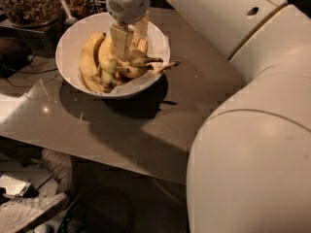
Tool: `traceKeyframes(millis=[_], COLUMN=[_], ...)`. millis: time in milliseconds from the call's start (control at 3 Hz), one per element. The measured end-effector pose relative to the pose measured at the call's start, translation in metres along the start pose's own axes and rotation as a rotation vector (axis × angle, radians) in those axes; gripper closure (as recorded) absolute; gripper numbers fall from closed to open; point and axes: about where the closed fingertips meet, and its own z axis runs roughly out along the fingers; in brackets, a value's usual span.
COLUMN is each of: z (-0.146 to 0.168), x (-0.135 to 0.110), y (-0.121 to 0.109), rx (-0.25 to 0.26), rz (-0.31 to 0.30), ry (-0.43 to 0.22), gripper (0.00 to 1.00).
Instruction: Pick banana from white bowl
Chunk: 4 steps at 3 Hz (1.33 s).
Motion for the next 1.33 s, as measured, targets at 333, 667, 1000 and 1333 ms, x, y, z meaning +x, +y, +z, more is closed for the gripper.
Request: traceKeyframes(millis=[333, 667, 1000, 1333], z=[0.0087, 0.0162, 0.0162, 0.0162], x=[0.0002, 0.0007, 0.0007, 0.0007], y=[-0.0014, -0.003, -0.003, -0.003], rx=[-0.016, -0.034, -0.034, -0.034], rz=[0.004, 0.011, 0.011, 0.011], ry=[0.012, 0.02, 0.02, 0.02], gripper=[0.41, 0.45, 0.65, 0.88])
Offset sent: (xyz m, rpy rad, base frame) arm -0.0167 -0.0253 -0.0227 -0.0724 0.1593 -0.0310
